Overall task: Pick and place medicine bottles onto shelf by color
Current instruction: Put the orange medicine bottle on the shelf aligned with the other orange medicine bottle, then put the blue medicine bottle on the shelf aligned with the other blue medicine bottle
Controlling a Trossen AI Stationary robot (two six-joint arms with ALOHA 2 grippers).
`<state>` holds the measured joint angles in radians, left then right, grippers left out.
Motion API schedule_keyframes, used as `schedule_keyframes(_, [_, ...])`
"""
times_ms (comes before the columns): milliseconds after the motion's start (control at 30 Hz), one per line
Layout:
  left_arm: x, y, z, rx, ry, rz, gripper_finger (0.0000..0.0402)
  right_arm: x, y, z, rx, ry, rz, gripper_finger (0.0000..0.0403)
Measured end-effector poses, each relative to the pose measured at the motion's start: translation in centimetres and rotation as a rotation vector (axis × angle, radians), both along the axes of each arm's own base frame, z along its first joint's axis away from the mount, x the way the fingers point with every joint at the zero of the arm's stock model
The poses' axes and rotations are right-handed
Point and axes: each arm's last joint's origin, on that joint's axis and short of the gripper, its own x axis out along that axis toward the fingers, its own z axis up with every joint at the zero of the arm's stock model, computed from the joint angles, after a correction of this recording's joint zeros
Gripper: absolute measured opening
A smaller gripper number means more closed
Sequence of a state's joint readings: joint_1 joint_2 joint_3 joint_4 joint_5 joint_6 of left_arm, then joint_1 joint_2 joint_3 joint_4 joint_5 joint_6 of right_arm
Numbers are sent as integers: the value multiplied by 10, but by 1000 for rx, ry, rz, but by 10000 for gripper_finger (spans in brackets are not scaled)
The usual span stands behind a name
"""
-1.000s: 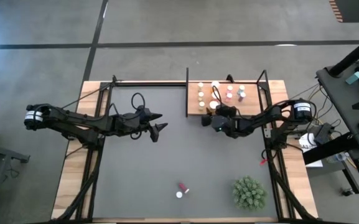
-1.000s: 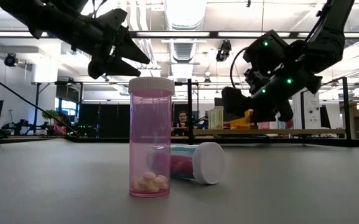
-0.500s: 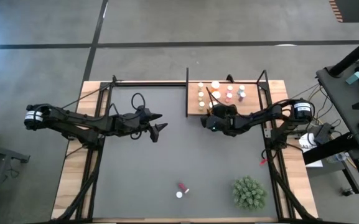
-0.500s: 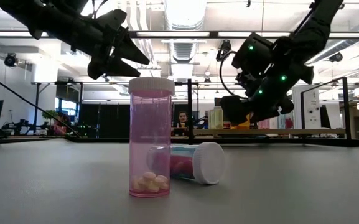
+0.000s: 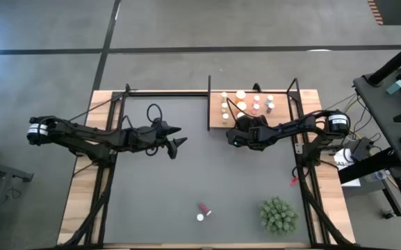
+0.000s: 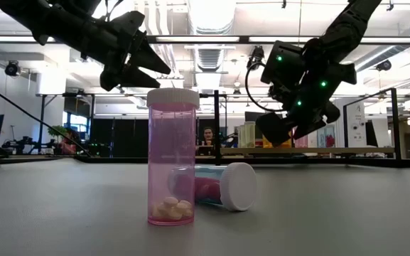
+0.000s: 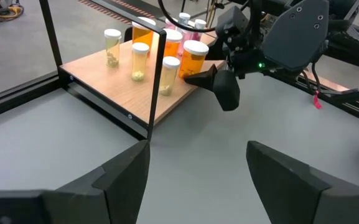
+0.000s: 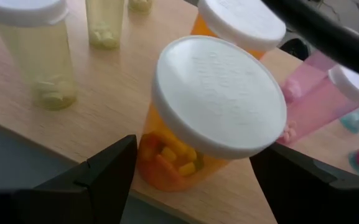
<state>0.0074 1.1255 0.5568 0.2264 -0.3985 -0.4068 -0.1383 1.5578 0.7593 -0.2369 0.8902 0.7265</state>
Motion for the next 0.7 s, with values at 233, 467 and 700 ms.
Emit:
schedule_keyframes(233, [0, 0, 0, 0, 0, 0, 251, -1, 0, 10, 10, -68, -15, 297])
schedule_keyframes(467, [0, 0, 0, -2, -1, 1, 251, -10, 4, 34, 128, -190, -1, 297])
schedule_keyframes(700, [0, 0, 0, -4, -2, 1, 251, -21, 12, 46, 377, -307, -18, 297])
